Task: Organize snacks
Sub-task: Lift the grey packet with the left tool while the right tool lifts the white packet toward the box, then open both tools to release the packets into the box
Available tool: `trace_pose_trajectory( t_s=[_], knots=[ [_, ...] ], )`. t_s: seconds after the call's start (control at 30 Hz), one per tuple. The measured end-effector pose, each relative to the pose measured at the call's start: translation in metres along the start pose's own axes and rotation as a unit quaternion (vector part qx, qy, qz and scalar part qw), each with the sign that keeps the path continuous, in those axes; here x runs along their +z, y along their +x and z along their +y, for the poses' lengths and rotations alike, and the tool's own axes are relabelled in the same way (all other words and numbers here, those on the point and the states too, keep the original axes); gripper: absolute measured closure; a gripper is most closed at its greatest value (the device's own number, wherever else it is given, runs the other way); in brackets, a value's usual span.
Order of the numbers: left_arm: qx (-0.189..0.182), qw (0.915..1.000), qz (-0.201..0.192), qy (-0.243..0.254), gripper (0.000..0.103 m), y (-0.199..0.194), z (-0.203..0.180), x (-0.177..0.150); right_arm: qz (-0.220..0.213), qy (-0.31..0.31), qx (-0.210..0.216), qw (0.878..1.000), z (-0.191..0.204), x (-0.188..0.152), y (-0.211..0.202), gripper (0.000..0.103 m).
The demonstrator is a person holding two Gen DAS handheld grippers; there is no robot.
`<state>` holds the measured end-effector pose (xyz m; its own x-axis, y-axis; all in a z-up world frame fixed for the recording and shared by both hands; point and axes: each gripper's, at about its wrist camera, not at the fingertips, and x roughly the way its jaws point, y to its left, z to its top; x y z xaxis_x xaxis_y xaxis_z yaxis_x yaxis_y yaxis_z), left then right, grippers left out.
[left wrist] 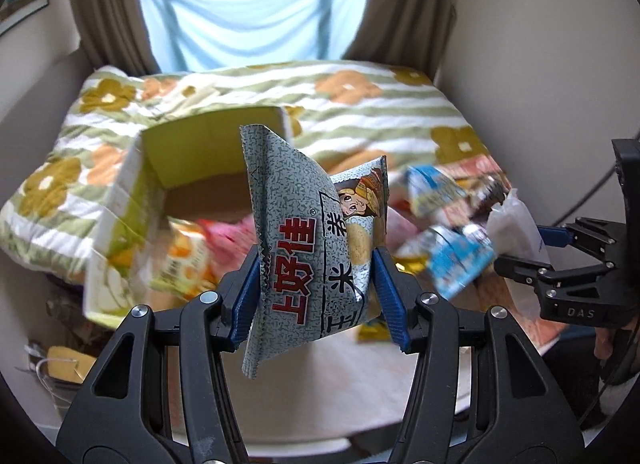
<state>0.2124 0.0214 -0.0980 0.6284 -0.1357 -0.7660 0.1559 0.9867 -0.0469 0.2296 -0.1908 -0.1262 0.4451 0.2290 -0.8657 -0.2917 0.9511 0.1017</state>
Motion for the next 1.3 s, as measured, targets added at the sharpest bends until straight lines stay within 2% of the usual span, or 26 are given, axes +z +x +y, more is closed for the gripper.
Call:
trace_pose_trajectory(
  t_s=[0.23, 0.43, 0.57, 0.73, 0.83, 0.87, 0.9, 0.97, 1.0, 1.1, 1.3],
  knots=[
    [0.014, 0.9995, 0.016, -0.025, 0.053, 0.028, 0.108, 0.047, -0.021, -0.005, 0.025, 0.999, 0.067, 0.077, 0.031, 0.046],
    [0.001, 0.9981, 0.054, -0.029, 0.053, 0.073, 0.179, 0.069, -0.017, 0.013, 0.037, 0.999, 0.119, 0.128, 0.072, 0.046],
    [-0.017, 0.9964, 0.08, -0.023, 0.053, 0.109, 0.202, 0.078, -0.011, 0.037, 0.037, 0.999, 0.14, 0.15, 0.098, 0.046],
    [-0.035, 0.9941, 0.103, -0.001, 0.053, 0.145, 0.202, 0.083, 0.002, 0.061, 0.031, 0.998, 0.146, 0.165, 0.12, 0.046],
    [-0.031, 0.9929, 0.114, 0.009, 0.052, 0.158, 0.201, 0.085, 0.012, 0.064, 0.024, 0.998, 0.147, 0.168, 0.127, 0.046],
    [-0.03, 0.9928, 0.116, 0.013, 0.05, 0.162, 0.2, 0.085, 0.014, 0.063, 0.024, 0.998, 0.146, 0.169, 0.128, 0.046],
    [-0.026, 0.9928, 0.116, 0.016, 0.039, 0.164, 0.2, 0.086, 0.015, 0.062, 0.025, 0.998, 0.145, 0.169, 0.129, 0.046],
    [-0.017, 0.9929, 0.116, 0.023, 0.006, 0.166, 0.196, 0.087, 0.019, 0.06, 0.027, 0.998, 0.144, 0.17, 0.132, 0.046],
    [-0.008, 0.9933, 0.113, 0.026, 0.001, 0.165, 0.195, 0.087, 0.021, 0.059, 0.028, 0.998, 0.143, 0.171, 0.134, 0.046],
    [-0.003, 0.9933, 0.111, 0.032, 0.0, 0.156, 0.192, 0.084, 0.027, 0.06, 0.03, 0.997, 0.14, 0.171, 0.136, 0.046],
    [-0.017, 0.9942, 0.106, -0.001, 0.0, 0.131, 0.203, 0.063, 0.035, 0.046, 0.034, 0.998, 0.144, 0.171, 0.141, 0.046]
  ],
)
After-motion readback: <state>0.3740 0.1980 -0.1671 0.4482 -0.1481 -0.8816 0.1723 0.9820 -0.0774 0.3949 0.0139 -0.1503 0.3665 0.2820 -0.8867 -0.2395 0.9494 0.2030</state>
